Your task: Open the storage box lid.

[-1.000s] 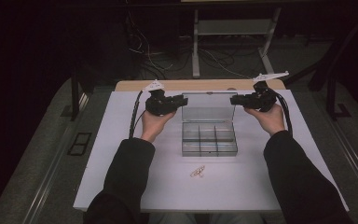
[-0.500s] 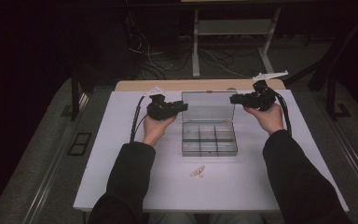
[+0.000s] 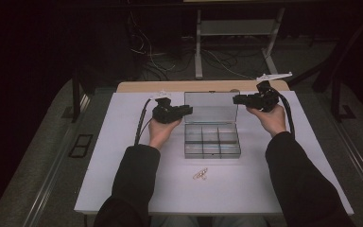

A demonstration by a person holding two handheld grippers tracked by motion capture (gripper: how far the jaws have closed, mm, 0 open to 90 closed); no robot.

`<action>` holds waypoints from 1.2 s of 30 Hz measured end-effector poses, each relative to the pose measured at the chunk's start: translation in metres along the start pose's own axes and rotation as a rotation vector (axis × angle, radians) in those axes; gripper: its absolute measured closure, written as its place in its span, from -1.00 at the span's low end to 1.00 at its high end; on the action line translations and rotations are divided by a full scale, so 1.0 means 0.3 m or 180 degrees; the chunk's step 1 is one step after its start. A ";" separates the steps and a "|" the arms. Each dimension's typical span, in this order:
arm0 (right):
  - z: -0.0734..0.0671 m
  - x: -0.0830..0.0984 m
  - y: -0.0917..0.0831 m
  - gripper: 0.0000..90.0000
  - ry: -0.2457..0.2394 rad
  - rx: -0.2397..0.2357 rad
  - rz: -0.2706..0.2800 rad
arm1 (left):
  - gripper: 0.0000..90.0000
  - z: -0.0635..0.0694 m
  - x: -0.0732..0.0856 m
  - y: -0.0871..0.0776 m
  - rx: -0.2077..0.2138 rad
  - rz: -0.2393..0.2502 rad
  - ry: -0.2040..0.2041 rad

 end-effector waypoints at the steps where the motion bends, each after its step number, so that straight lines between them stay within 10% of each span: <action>1: 0.002 0.000 0.001 0.65 -0.0008 0.0001 0.0002 | 0.57 0.000 0.000 0.000 -0.0006 0.0002 0.0002; 36: 0.022 0.154 0.101 0.54 0.0222 -0.0243 -0.0236 | 0.62 -0.011 -0.001 0.004 -0.0023 0.0027 -0.0007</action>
Point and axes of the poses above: each handheld gripper's, and its own axes: y roughly forward along the jaws, x roughly out of its underside, z roughly to its right, the point moved 8 cm from there along y, roughly forward along the jaws, and after that the axes turned 9 degrees about -z, right-handed, at the moved point
